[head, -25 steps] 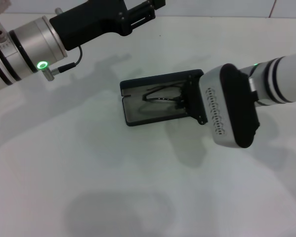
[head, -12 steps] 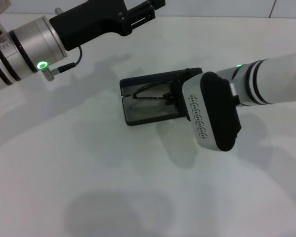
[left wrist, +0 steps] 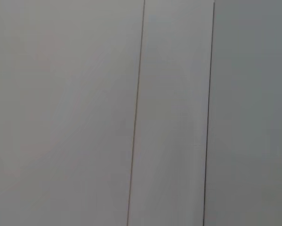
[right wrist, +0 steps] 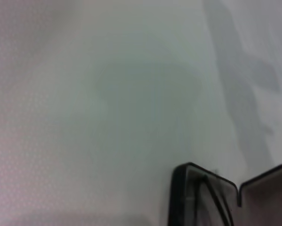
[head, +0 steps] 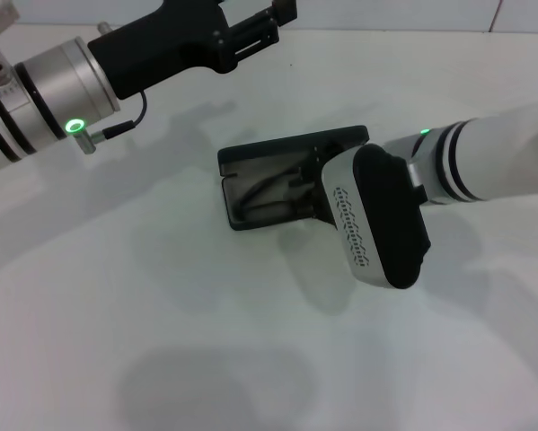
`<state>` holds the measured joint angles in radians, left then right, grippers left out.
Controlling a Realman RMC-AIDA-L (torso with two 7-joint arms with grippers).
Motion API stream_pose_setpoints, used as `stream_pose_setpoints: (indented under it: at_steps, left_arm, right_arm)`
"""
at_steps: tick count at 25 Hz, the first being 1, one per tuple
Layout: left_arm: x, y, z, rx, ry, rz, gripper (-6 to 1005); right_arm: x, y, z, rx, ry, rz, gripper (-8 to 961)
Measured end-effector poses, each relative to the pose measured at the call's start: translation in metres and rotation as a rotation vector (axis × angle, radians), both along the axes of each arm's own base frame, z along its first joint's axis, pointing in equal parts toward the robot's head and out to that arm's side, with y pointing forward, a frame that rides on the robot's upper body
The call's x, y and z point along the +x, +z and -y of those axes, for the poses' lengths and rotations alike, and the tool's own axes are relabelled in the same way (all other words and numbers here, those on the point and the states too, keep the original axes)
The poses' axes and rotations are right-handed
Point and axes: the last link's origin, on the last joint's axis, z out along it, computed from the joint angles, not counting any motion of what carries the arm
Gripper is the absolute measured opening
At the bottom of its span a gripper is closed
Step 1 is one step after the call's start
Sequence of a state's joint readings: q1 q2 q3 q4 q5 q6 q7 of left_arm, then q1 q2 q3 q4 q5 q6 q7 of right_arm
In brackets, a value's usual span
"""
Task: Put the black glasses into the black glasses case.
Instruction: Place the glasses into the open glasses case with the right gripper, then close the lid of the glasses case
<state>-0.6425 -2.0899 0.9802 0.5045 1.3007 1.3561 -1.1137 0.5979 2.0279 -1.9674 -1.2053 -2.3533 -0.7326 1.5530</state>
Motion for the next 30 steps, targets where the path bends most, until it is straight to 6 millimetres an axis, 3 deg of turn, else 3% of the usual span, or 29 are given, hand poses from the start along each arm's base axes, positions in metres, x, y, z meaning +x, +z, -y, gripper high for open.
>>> stream_pose_setpoints:
  at_steps: [3, 12, 16, 18, 20, 24, 27, 30]
  left_arm:
    - [-0.001, 0.0, 0.001, -0.001, 0.004, 0.0, 634]
    - [-0.007, -0.001, 0.004, -0.002, 0.022, 0.005, 646]
    - [-0.009, -0.001, 0.005, -0.003, 0.029, 0.007, 651]
    - [-0.01, 0.0, 0.005, -0.007, 0.035, 0.01, 653]
    - [-0.011, 0.0, 0.005, -0.007, 0.039, 0.013, 656]
    - [-0.015, -0.001, 0.007, -0.01, 0.054, 0.018, 661]
    - [-0.018, -0.003, 0.009, -0.019, 0.065, 0.019, 665]
    - [-0.019, -0.007, 0.004, -0.021, 0.092, -0.007, 668]
  right_arm:
    - [0.0, 0.003, 0.008, -0.021, -0.016, -0.012, 214]
    - [0.006, 0.02, 0.029, -0.038, -0.091, -0.108, 241]
    - [0.007, 0.045, 0.034, -0.122, -0.163, -0.232, 253]
    - [0.011, 0.069, 0.036, -0.198, -0.218, -0.362, 259]
    - [0.022, 0.093, 0.037, -0.253, -0.278, -0.502, 265]
    - [0.066, 0.139, 0.038, -0.291, -0.368, -0.804, 277]
    - [0.095, 0.163, 0.044, -0.246, -0.417, -0.985, 286]
    - [0.114, 0.172, 0.051, -0.199, -0.462, -1.074, 295]
